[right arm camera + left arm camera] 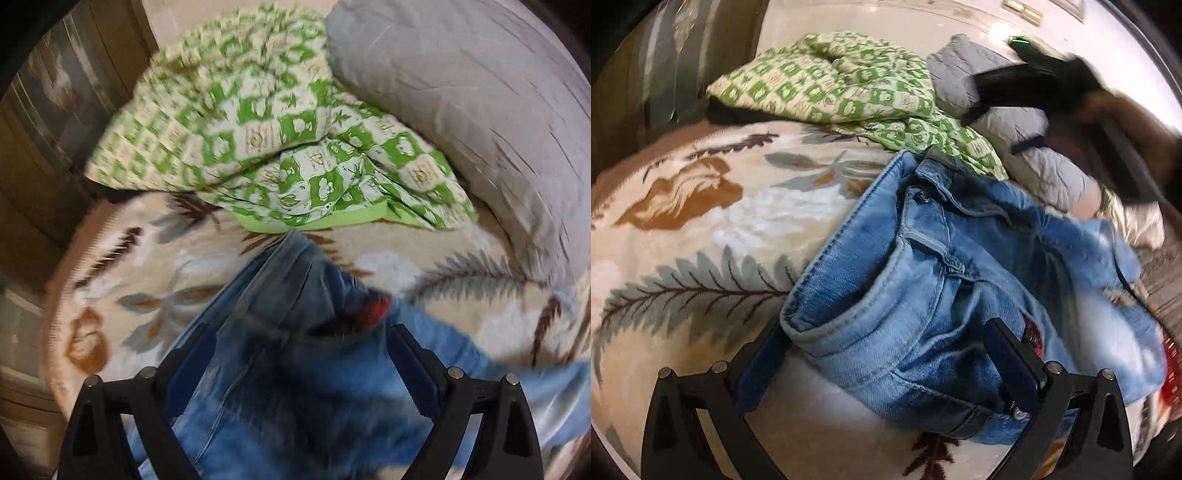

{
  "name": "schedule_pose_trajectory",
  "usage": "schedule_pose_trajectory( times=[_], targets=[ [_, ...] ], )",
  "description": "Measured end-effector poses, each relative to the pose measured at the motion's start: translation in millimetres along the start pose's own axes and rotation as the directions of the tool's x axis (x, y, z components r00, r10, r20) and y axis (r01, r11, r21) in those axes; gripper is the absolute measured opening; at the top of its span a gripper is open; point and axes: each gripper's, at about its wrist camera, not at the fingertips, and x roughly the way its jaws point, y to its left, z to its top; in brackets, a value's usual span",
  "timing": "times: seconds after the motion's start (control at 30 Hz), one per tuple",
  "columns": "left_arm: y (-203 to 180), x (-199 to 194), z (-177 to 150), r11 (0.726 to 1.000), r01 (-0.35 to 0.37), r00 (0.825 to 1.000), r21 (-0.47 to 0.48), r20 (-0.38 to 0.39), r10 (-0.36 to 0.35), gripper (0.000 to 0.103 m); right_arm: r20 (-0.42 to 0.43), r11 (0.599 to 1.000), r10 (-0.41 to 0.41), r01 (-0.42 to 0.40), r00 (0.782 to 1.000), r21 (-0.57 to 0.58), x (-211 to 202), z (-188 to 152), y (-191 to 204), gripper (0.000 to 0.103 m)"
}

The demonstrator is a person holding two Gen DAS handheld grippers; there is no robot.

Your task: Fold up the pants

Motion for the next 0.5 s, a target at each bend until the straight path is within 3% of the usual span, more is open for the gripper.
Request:
schedule_pose_trajectory(
  times=[0.2, 0.23, 0.27, 0.3, 0.33, 0.4, 0.5],
  targets=[
    [6.3, -2.0, 1.1, 0.999, 0.034, 0.999, -0.030, 0.002, -0.034, 0.100, -0.072, 0.996, -0.088, 0.087, 0.993, -0.022, 61.0, 42.4, 16.7, 0.095],
    [4.9, -1.4, 1.8, 1.000, 0.015, 1.000, -0.014, 0.001, -0.015, 0.086, -0.101, 0.995, -0.102, 0.100, 0.990, -0.023, 70.7, 44.7, 17.6, 0.094],
    [4.2, -1.8, 2.0, 1.000, -0.008, 1.000, 0.002, 0.003, 0.008, 0.059, -0.152, 0.992, -0.122, 0.117, 0.981, -0.040, 85.6, 44.5, 19.2, 0.090],
    [5.3, -1.0, 2.7, 1.000, -0.005, 1.000, 0.007, -0.005, 0.005, 0.047, -0.185, 0.990, -0.136, 0.127, 0.973, -0.059, 95.4, 42.3, 20.5, 0.056],
    [6.8, -0.6, 3.4, 1.000, 0.016, 1.000, -0.003, -0.015, -0.016, 0.039, -0.210, 0.986, -0.158, 0.141, 0.965, -0.091, 104.4, 37.9, 22.8, 0.033],
    [10.0, -3.3, 5.2, 0.997, 0.066, 0.997, -0.034, -0.027, -0.067, 0.027, -0.177, 0.972, -0.199, 0.171, 0.964, -0.158, 104.1, 32.2, 27.8, 0.027],
    [6.2, -20.1, 9.4, 0.995, 0.098, 0.995, -0.023, 0.022, -0.098, 0.025, -0.138, 0.962, -0.220, 0.191, 0.966, -0.194, 88.5, 28.9, 29.9, 0.019]
  ],
)
